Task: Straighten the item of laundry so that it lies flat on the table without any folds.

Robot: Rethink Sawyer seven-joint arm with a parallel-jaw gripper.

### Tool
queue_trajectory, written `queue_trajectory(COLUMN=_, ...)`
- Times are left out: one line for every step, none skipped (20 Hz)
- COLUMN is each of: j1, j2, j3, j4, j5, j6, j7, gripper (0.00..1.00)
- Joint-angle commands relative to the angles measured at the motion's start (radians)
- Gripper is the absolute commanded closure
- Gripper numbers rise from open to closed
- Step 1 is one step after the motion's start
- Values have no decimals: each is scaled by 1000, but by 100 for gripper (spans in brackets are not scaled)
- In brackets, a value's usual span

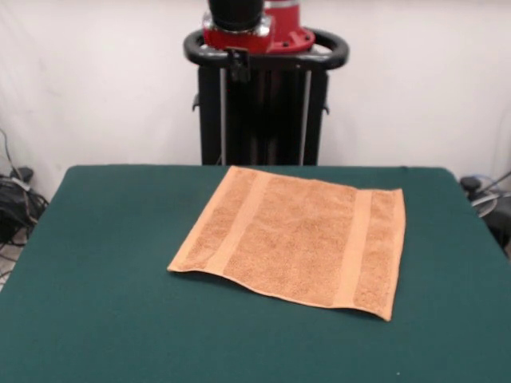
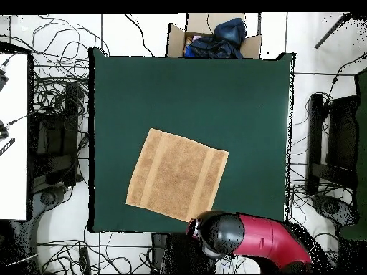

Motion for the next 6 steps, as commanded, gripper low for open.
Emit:
queue_trajectory(j1=-18, j2=43, j3=97, j4=-102, j5=-68, j6=55, j7=-153, gripper=100)
queue_trajectory(j1=-26, j2=52, j3=97, j4=-113, j5=-75, j6=58, j7=-155, gripper=100)
queue_trajectory(j1=-25, j2=61, j3=103, j4=-138, j5=-74, j6=76, j7=-155, gripper=100)
queue_trajectory(j1=-34, j2=70, j3=106, j4=-152, j5=-80, j6=81, j7=-158, gripper=100)
queue_trajectory(j1=-39, j2=79, j3=109, j4=-161, j5=-85, j6=83, j7=-158, gripper=100)
queue_trajectory(j1=-47, j2=88, j3=109, j4=-176, j5=-93, j6=88, j7=-162, gripper=100)
